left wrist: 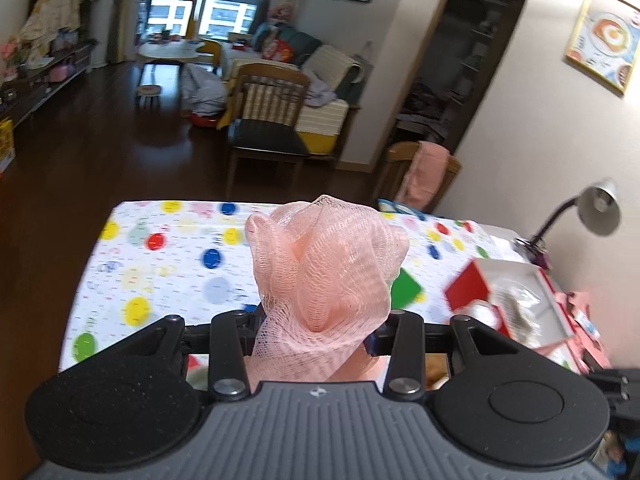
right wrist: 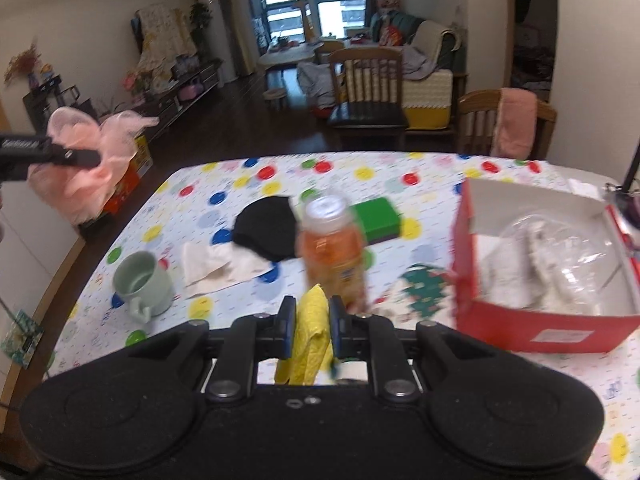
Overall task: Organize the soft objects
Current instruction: 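Carry the puff with left tool while right tool carries the sponge over the box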
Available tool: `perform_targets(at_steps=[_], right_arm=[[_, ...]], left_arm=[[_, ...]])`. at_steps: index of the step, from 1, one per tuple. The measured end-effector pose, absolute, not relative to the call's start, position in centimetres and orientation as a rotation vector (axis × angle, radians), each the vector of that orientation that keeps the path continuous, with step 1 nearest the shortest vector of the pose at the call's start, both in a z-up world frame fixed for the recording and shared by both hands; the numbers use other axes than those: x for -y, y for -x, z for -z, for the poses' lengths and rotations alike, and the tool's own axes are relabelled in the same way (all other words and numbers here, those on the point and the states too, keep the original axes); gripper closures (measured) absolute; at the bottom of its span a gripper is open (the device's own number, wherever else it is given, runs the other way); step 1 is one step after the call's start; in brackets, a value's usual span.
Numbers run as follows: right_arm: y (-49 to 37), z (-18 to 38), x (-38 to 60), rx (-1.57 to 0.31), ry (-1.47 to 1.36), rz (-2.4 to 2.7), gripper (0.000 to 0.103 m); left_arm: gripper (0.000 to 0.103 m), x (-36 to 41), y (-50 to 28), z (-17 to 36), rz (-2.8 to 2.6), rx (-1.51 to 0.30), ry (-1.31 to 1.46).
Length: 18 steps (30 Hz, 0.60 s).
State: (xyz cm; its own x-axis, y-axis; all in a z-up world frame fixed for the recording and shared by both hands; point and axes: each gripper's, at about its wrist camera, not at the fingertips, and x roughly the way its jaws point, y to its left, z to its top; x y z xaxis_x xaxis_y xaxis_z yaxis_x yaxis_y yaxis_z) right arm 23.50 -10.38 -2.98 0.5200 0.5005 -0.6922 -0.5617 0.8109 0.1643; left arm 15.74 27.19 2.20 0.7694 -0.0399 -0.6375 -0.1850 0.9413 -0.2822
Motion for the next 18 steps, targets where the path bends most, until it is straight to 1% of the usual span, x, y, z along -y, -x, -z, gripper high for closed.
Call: perform_targets(at_steps=[9,18], right_arm=[[-27.1,2.0,16.7,-0.757,0.063,-0.601,0.087],[-31.9,3.1,22.5,-0.741,0.044,-0.581,0.087]], left_arm=[[0.063,-18.8,-17.0,-3.8,0.011,-0.691,0.327],[0.063,-8.7,-20.8,-5.4,0.081,-0.676,0.267]])
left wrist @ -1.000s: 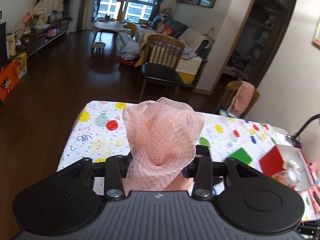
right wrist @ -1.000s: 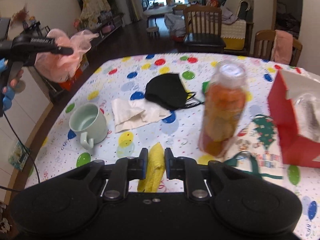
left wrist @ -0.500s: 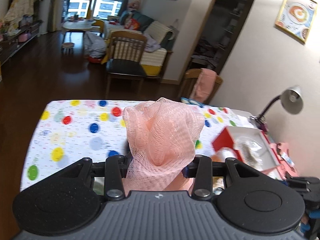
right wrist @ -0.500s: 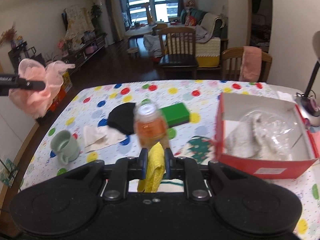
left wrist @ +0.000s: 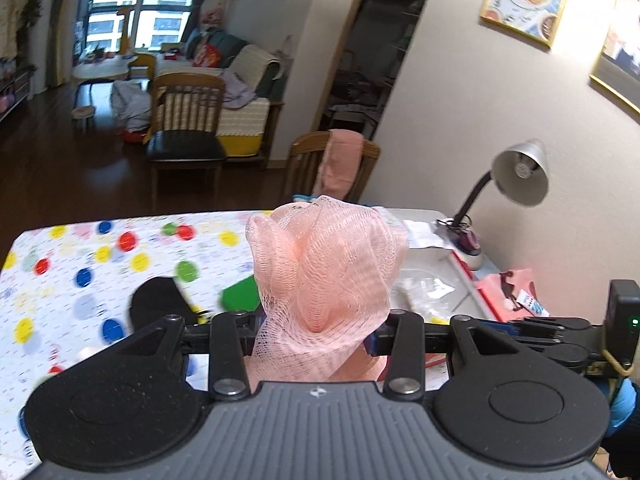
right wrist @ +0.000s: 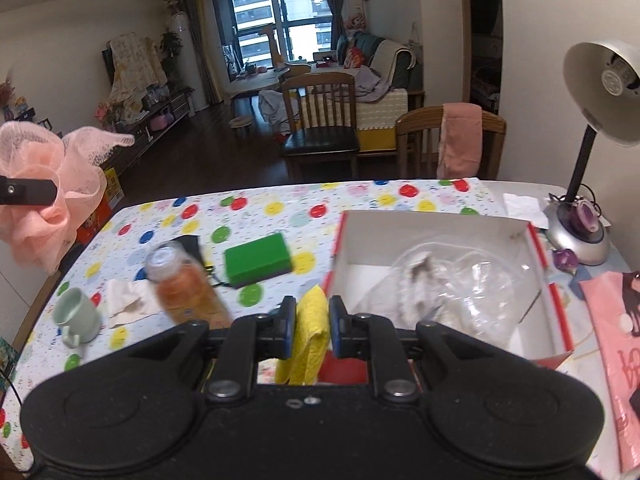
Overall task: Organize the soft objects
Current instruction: 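Carry the puff with left tool while right tool carries the sponge over the box, then lower the puff into the box, open left tool while right tool releases sponge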
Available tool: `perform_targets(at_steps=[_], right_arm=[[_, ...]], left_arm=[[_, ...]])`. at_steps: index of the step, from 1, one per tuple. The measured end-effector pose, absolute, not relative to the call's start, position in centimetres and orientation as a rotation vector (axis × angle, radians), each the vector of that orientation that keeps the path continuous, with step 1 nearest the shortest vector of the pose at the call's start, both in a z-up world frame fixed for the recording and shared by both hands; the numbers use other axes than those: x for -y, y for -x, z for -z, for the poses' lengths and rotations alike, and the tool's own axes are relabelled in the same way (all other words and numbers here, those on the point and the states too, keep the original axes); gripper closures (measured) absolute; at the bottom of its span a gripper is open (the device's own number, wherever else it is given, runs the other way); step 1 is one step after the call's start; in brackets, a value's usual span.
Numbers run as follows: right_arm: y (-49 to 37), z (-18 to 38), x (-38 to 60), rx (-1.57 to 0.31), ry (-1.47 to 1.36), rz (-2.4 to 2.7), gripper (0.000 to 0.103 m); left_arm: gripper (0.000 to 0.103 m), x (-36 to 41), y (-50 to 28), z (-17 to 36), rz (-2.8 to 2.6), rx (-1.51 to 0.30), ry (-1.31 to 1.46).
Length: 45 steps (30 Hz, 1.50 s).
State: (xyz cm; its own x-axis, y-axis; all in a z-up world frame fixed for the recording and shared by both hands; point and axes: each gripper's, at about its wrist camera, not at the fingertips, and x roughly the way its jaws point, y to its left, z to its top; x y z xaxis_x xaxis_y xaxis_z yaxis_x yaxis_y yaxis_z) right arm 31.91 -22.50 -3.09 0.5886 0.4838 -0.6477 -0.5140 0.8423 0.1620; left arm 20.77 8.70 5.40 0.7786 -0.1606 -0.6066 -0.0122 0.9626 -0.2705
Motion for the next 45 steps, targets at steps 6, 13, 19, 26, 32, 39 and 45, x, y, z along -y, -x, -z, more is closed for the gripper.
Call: perform_targets(at_steps=[6,13,19,26,32,39,45], right_arm=[[-35.2,4.3,26.0,-0.738,0.043,-0.561,0.087],[-39.0,6.2,29.5,-0.760,0.051,-0.524,0.087],[-41.8,7.2,31.1,-0.760,0.060,-0.499,0.087],[-45.4,8.9,31.8,-0.773,0.048,-0.468,0.087],[-48.4,10.7,31.8,-0.798,0.042,-0.444,0.087],[-51.1,12.6,31.9,-0.821,0.036,-0.427,0.087],[-52.5,14.6,31.8,-0.863,0.038,-0.416,0.087]], left_arm=[[0.063,-1.8,-24.3,-5.3,0.125,-0.685,0.224],[0.063,4.9,-28.7,-3.6,0.161,-0.743,0.207],[0.063,9.4,-32.3,-0.8,0.163,-0.804,0.169],[0.063,12.9,-36.1,2.8,0.154,-0.875,0.117],[0.063,13.8,-39.2,5.1,0.123,-0.900,0.106],[0.063,14.2,-42.2,7.4,0.103,-0.953,0.096],[0.063,14.2,-44.0,9.5,0.092,-1.000,0.093]])
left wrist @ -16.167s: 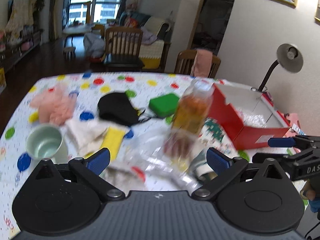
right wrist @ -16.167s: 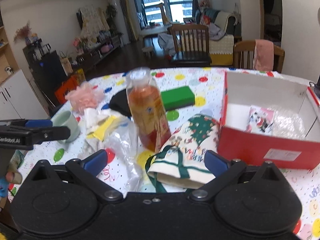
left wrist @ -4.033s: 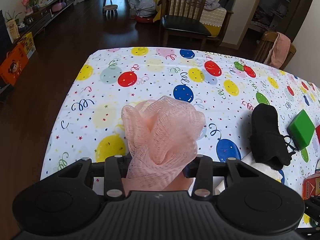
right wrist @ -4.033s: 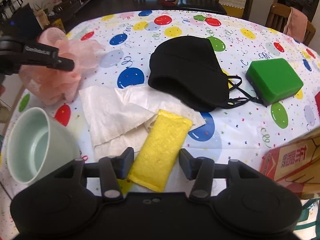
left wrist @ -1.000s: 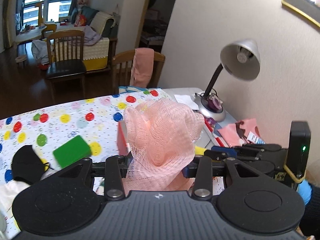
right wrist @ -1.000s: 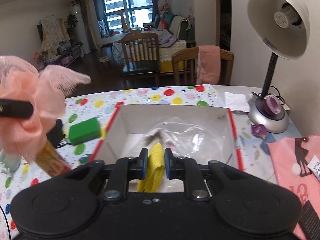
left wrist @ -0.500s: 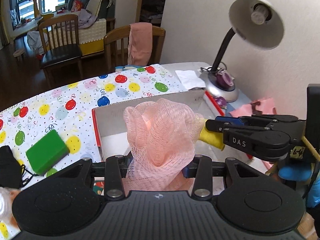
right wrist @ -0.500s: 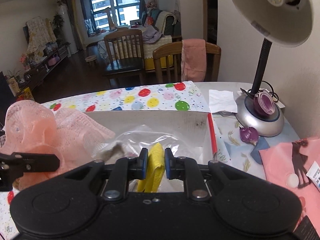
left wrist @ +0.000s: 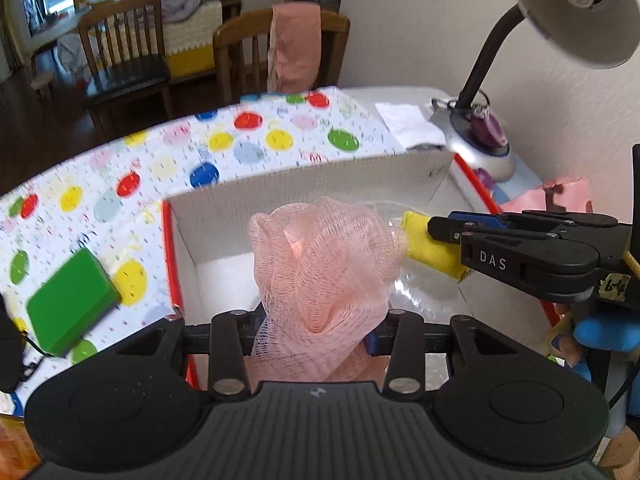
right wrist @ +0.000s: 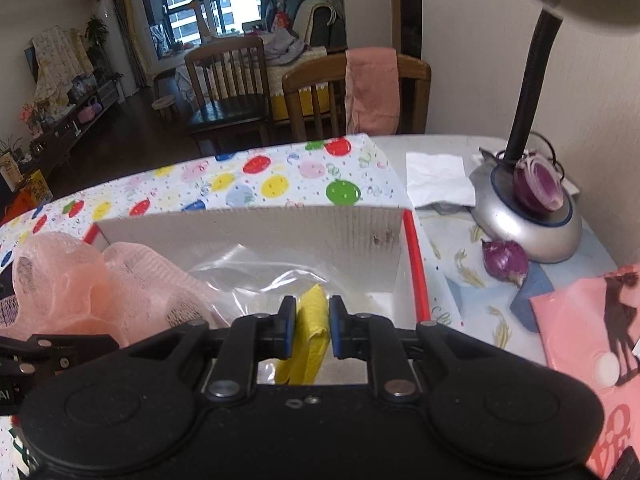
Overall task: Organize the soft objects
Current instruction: 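Lower the puff into the box, open left tool while right tool releases sponge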
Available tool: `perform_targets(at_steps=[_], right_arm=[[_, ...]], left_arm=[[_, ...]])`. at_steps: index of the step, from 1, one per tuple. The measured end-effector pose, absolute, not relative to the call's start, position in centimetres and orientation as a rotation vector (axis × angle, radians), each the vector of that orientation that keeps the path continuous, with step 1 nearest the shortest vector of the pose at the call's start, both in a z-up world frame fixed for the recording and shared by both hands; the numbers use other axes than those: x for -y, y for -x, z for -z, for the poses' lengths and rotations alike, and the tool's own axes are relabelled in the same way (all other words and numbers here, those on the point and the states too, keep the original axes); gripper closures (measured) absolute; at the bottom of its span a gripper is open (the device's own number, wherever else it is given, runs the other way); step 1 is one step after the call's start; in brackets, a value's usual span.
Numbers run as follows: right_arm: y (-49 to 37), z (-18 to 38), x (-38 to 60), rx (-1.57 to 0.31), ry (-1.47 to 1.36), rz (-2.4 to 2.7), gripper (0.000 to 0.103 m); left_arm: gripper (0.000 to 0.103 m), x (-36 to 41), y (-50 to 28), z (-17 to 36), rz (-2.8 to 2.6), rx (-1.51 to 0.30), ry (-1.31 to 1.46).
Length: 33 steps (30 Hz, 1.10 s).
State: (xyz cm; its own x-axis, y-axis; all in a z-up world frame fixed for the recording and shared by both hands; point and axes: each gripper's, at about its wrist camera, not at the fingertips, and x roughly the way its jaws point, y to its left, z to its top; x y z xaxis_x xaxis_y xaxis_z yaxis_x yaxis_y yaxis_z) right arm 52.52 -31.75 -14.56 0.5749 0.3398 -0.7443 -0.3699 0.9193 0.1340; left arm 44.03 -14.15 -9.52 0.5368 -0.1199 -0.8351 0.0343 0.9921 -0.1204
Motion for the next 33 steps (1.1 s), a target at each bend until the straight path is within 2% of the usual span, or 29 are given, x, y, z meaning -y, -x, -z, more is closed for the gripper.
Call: perform_targets(at_steps=[8,14,16,20,25,31,33], right_arm=[[-51.7,16.2,31.3,-0.915,0.097,-0.436,0.087],[-51.4,16.3,31.4,-0.944,0.120,-0.444,0.079],[-51.4,16.1,31.4,-0.952,0.121,-0.454,0.076],[-50.8,15.5,31.5,-0.950,0.119,-0.470,0.070],[-49.8,14.2,31.6,-0.938,0.111,-0.491,0.066],[-48.2,12.6,31.5,-0.915,0.103,-0.517,0.054],[-47.6,12.0,31.5,-0.909,0.095,-0.527,0.051]], left_arm=[[0.062,14.7,-44.4,12.5,0.110,-1.093,0.087],[0.060,15.3,-44.2,13.3,0.121,-1.120,0.061],[0.057,15.2,-44.0,13.2,0.114,-1.115,0.061],[0.037,14.9,-43.6,12.6,0.101,-1.098,0.070],[0.032,14.2,-42.4,11.7,0.102,-1.063,0.102],[0.031,13.8,-40.4,10.3,0.107,-1.006,0.120],[0.025,13.5,-39.7,9.7,0.116,-0.981,0.134]])
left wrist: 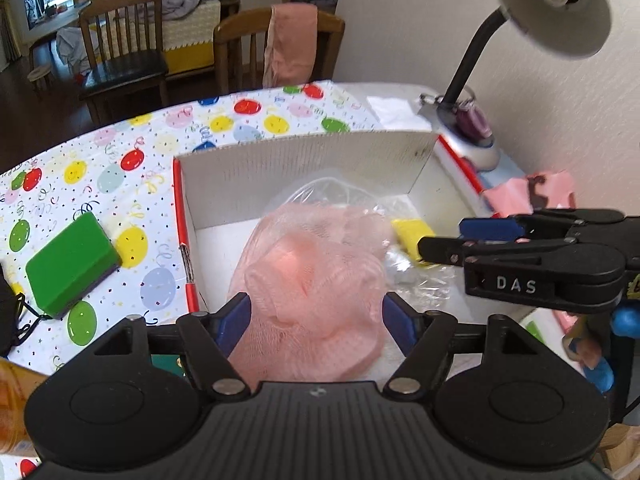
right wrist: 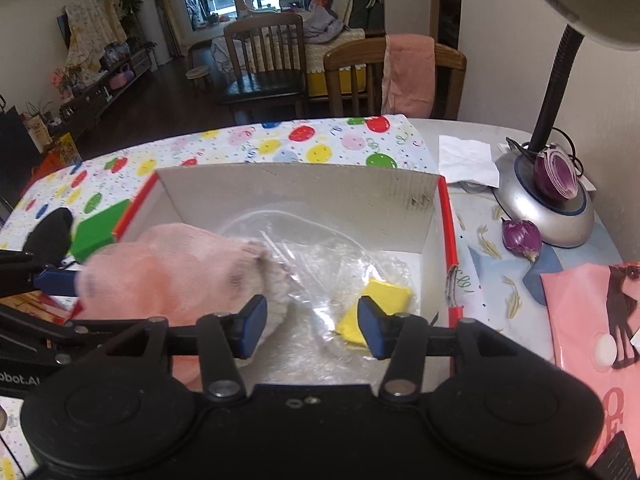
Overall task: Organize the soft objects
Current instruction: 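Lower the puff into the box, open left tool while right tool releases sponge, then withdraw both open tools from the box toward the remaining table items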
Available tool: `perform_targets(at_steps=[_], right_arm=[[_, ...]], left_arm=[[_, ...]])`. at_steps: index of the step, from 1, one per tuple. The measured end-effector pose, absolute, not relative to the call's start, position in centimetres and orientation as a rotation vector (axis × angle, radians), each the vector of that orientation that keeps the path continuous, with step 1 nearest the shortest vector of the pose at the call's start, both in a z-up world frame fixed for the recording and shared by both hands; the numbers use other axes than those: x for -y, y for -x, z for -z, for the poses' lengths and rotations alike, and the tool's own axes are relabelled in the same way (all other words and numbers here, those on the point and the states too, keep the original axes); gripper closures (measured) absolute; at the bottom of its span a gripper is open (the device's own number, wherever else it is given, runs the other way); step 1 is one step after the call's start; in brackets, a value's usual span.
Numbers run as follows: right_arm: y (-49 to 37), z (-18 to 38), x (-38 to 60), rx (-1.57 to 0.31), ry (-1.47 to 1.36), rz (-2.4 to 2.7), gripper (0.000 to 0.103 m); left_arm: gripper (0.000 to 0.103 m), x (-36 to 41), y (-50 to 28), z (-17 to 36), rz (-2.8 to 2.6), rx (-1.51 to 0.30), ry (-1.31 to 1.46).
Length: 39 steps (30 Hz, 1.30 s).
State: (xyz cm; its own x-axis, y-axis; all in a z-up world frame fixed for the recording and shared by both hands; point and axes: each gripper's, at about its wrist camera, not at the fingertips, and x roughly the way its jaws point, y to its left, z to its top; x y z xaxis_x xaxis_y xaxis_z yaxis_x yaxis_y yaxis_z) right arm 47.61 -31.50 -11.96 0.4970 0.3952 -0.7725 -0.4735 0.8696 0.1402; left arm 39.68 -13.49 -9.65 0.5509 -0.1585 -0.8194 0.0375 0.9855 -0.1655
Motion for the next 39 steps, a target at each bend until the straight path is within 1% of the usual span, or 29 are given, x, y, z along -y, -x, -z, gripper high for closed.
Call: perform_targets(at_steps=[1,5,7,8,11,15,18,19,20,29,34,35,39], right_arm=[[-47.4,11.7,31.5,-0.905,0.091,-0.532,0.049],[-45.7,10.1,31.2,-0.873,0.088,-0.555,0.040],[-44.9,9.2,31.0,-0.852,0.086,-0.568,0.039],[-44.5,8.7,30.9,-0.844,0.087,-0.577,0.038],[-42.9,7.3,30.4,-0.809,0.088,-0.613,0.031],[-40.6,5.8,29.1,-0.775,0.095,-0.664,0.028],[-38.6,4.8,28.1,-0.747,0.105,-0.698,0.026],[-38.0,4.5,27.7,-0.738,0.104,-0.712,0.026],[-37.4,4.2,27.3,-0.730,0.102,-0.722,0.025],[-33.1,2.8,23.8,-0.707,0.097,-0.793,0.018],[-31.0,3.2,21.3,-0.724,0.109,-0.806,0.014],[-30.6,3.4,20.8,-0.727,0.116,-0.805,0.013],[-28.9,4.3,18.8,-0.738,0.144,-0.793,0.010]], left_arm=[[0.021,13.3,-39.3,9.3,0.123,-0.970,0.141],[0.020,12.7,-37.6,7.8,0.135,-0.920,0.170],[0.020,12.3,-36.8,7.2,0.144,-0.903,0.191],[0.017,12.0,-36.3,6.8,0.146,-0.889,0.199],[0.016,11.2,-34.7,5.7,0.151,-0.847,0.224],[0.015,9.7,-32.0,4.1,0.149,-0.800,0.255],[0.009,8.2,-29.9,2.9,0.139,-0.773,0.280],[0.005,7.8,-29.2,2.6,0.135,-0.760,0.284],[0.003,7.3,-28.5,2.2,0.129,-0.746,0.285],[0.003,2.8,-22.8,0.0,0.072,-0.656,0.302],[0.003,-0.7,-20.2,0.2,0.030,-0.631,0.319],[0.000,-1.4,-19.8,0.4,0.020,-0.629,0.322],[0.000,-4.4,-18.1,1.2,-0.010,-0.620,0.325]])
